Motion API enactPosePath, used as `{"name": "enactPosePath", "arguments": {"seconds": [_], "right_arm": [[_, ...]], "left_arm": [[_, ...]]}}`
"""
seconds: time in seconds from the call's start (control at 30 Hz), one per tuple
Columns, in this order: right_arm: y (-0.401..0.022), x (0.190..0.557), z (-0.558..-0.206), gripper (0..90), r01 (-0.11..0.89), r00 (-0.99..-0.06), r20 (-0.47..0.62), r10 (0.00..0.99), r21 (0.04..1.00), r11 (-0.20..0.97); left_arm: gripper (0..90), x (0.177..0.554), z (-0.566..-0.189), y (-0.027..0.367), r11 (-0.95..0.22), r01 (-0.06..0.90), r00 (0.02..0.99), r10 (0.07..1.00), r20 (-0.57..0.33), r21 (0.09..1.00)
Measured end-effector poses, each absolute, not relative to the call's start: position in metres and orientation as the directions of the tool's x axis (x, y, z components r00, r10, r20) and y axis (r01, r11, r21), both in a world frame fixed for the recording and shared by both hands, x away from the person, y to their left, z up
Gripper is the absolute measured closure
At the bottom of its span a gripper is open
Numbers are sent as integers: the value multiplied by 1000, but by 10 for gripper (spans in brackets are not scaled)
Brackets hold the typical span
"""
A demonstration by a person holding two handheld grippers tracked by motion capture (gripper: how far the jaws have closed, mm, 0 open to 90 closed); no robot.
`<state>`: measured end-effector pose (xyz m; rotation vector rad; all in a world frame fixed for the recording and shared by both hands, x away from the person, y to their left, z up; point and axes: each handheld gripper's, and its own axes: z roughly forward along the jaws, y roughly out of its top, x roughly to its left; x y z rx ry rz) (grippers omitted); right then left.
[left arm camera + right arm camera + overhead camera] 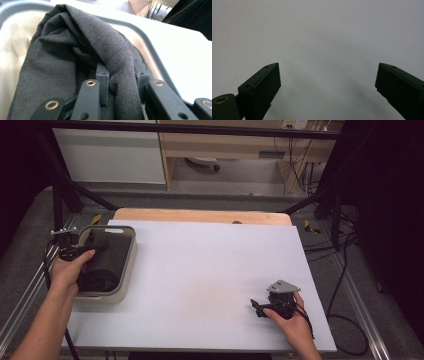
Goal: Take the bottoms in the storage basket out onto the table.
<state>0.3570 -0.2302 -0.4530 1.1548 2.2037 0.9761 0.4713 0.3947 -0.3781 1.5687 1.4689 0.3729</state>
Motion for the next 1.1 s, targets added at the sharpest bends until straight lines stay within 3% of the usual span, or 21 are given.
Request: {"name": "enactPosePath", "arguments": {"seconds": [0.27, 0.67, 0.83, 1.1], "right_arm": [[-230, 356, -451, 71, 493, -543, -79, 836, 776, 393], [-230, 356, -451, 72, 487, -540, -90, 837, 778, 397], [-230, 356, -451, 70, 489, -542, -89, 836, 776, 399], [-230, 356, -451, 70, 486, -540, -88, 837, 780, 395]], "left_arm": [[724, 456, -358, 391, 141, 532, 316, 882, -350, 835], [726, 453, -331, 393, 159, 471, 389, 846, -366, 868], [726, 451, -318, 399, 251, 438, 401, 805, -438, 863], [726, 447, -306, 404, 293, 401, 415, 787, -457, 868]]}}
